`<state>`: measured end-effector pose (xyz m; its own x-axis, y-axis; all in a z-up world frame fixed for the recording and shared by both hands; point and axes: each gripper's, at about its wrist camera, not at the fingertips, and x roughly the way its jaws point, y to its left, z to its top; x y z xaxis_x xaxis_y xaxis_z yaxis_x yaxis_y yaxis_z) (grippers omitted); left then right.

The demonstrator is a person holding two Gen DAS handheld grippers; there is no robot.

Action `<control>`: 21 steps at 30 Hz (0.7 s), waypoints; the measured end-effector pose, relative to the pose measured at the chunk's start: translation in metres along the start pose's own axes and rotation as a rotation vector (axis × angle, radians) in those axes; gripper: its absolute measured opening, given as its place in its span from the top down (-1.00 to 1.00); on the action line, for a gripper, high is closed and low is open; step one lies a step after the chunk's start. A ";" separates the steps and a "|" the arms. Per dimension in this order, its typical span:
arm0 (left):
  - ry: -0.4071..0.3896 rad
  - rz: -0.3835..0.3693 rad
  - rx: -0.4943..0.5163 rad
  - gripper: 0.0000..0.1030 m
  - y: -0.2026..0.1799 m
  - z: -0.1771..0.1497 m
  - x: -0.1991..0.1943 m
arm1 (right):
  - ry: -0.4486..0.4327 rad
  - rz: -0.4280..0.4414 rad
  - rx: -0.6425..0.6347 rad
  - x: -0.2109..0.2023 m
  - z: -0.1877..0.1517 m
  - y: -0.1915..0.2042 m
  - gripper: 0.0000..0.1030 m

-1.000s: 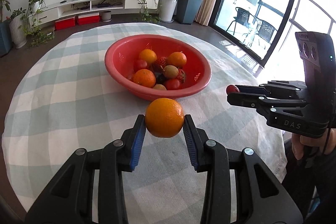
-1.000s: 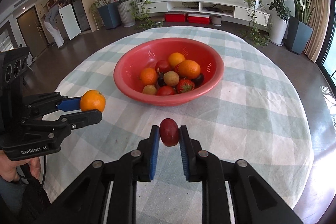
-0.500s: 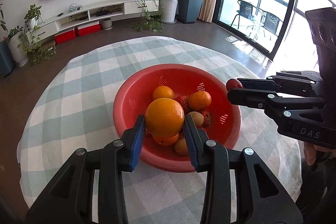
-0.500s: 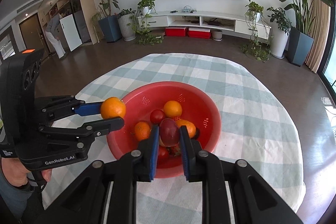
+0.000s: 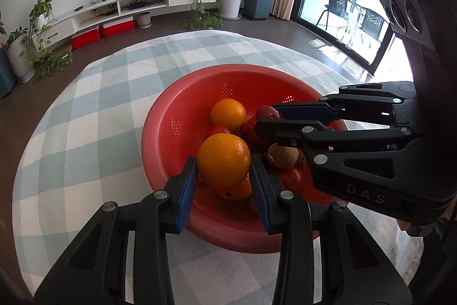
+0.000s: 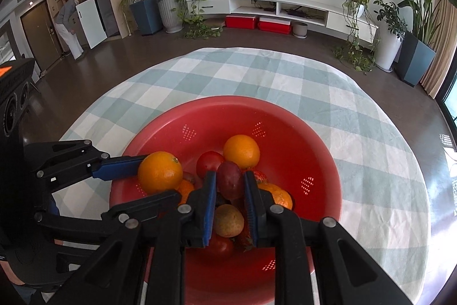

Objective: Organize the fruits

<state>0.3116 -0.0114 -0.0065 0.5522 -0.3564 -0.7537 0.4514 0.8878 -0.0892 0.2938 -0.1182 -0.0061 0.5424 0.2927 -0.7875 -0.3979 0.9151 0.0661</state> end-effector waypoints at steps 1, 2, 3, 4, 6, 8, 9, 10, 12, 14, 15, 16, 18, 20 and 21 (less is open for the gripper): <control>-0.001 0.000 -0.001 0.33 0.000 0.000 0.000 | 0.001 -0.006 -0.007 0.000 0.000 0.001 0.58; 0.000 0.003 0.001 0.33 -0.001 0.000 0.000 | 0.001 -0.010 -0.011 0.000 0.000 0.002 0.58; -0.002 0.004 0.002 0.33 -0.001 0.000 0.000 | 0.002 -0.013 -0.012 0.001 0.000 0.002 0.58; -0.002 0.005 0.002 0.32 -0.001 -0.001 0.000 | 0.003 -0.014 -0.013 0.001 0.000 0.002 0.58; -0.005 0.012 0.004 0.29 -0.002 -0.001 -0.001 | 0.003 -0.015 -0.012 0.001 0.000 0.002 0.57; -0.015 0.022 0.008 0.14 -0.003 0.000 -0.003 | 0.001 -0.015 -0.009 0.000 0.000 0.002 0.57; -0.018 0.022 0.007 0.12 -0.003 0.000 -0.004 | -0.001 -0.016 -0.006 -0.001 0.000 0.002 0.54; -0.021 0.020 0.006 0.07 -0.003 0.000 -0.004 | -0.003 -0.017 -0.004 -0.002 0.000 0.002 0.52; -0.024 0.022 0.007 0.03 -0.004 0.000 -0.006 | -0.008 -0.023 -0.006 -0.003 -0.001 0.002 0.47; -0.028 0.025 0.009 -0.02 -0.004 -0.001 -0.007 | -0.009 -0.029 -0.009 -0.005 -0.002 0.002 0.46; -0.031 0.027 0.010 -0.05 -0.004 0.000 -0.008 | -0.013 -0.034 -0.010 -0.007 -0.002 0.002 0.42; -0.036 0.029 0.008 -0.11 -0.004 -0.001 -0.009 | -0.017 -0.038 -0.008 -0.009 -0.002 0.002 0.39; -0.048 0.032 0.003 -0.21 -0.005 -0.001 -0.014 | -0.028 -0.045 -0.001 -0.015 -0.004 0.001 0.28; -0.063 0.039 -0.003 -0.40 -0.006 -0.002 -0.020 | -0.042 -0.056 0.002 -0.022 -0.006 0.000 0.25; -0.071 0.041 -0.008 -0.43 -0.006 -0.003 -0.023 | -0.053 -0.062 0.002 -0.027 -0.007 0.000 0.24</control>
<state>0.2943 -0.0073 0.0096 0.6184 -0.3396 -0.7087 0.4222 0.9042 -0.0649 0.2736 -0.1280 0.0110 0.6043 0.2494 -0.7567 -0.3608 0.9325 0.0192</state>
